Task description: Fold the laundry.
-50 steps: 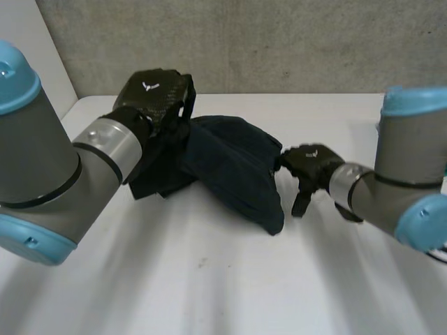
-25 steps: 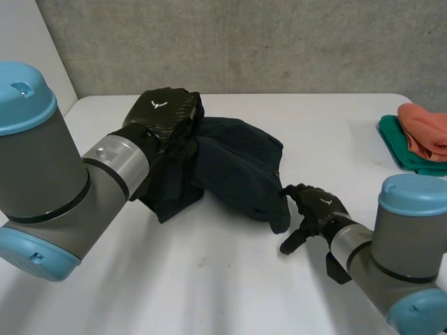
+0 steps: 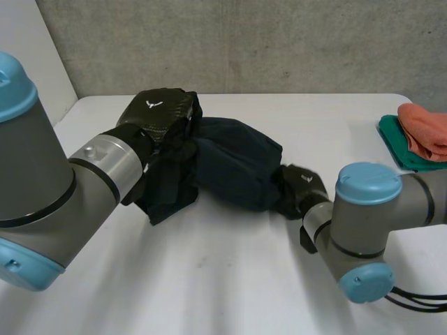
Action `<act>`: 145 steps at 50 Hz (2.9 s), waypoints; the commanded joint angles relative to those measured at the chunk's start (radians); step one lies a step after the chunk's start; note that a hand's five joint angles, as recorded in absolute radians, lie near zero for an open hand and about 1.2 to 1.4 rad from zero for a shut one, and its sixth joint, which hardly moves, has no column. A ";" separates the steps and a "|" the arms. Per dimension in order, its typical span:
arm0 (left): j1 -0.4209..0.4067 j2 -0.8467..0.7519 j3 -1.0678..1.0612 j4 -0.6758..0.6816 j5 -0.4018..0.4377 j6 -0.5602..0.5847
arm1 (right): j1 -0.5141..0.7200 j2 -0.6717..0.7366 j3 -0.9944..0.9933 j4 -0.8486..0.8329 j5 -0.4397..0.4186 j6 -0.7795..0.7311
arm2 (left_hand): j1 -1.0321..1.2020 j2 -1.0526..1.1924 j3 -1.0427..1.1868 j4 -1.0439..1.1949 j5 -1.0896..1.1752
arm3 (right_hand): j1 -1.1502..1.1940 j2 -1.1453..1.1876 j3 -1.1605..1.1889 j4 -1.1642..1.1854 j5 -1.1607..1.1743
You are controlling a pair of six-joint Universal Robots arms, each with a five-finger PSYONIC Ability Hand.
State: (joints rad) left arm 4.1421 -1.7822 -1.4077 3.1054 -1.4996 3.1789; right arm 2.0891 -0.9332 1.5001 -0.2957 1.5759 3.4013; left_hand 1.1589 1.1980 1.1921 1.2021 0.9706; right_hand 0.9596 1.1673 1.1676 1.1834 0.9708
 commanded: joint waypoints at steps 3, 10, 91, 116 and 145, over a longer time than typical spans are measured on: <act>0.012 0.075 -0.060 -0.094 0.009 0.018 | -0.177 -0.329 0.042 0.063 -0.212 -0.364 | 0.237 0.198 0.204 0.194 0.251 | 0.437 0.229 0.229 0.213 0.251; 0.067 0.116 -0.180 -0.148 0.047 0.163 | -0.258 -0.458 -0.017 0.444 -0.310 -0.775 | 0.237 0.198 0.204 0.194 0.251 | 0.437 0.229 0.229 0.213 0.251; -0.002 -0.105 -0.484 0.108 -0.240 0.161 | -0.130 -0.167 -0.006 0.402 -0.198 -0.711 | -0.740 -0.779 -0.773 -0.783 -0.726 | 0.437 0.229 0.229 0.213 0.251; -0.002 0.399 -0.294 0.159 -0.185 0.423 | -0.130 -0.593 -0.207 0.711 -0.172 -0.930 | 0.237 0.198 0.204 0.194 0.251 | 0.437 0.229 0.229 0.213 0.251; 0.090 -0.336 0.415 0.441 -0.106 0.452 | -0.109 -0.009 -0.693 0.218 -0.103 -0.953 | 0.237 0.198 0.204 0.194 0.251 | 0.437 0.229 0.229 0.213 0.251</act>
State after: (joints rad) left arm 4.2242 -2.0071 -1.2545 3.3127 -1.6131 3.6109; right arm 1.9739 -1.0466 0.9918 0.2213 1.4642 2.4512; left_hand 1.1449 1.1997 1.1934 1.2026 0.9921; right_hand 0.9773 1.1786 1.1855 1.1911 0.9889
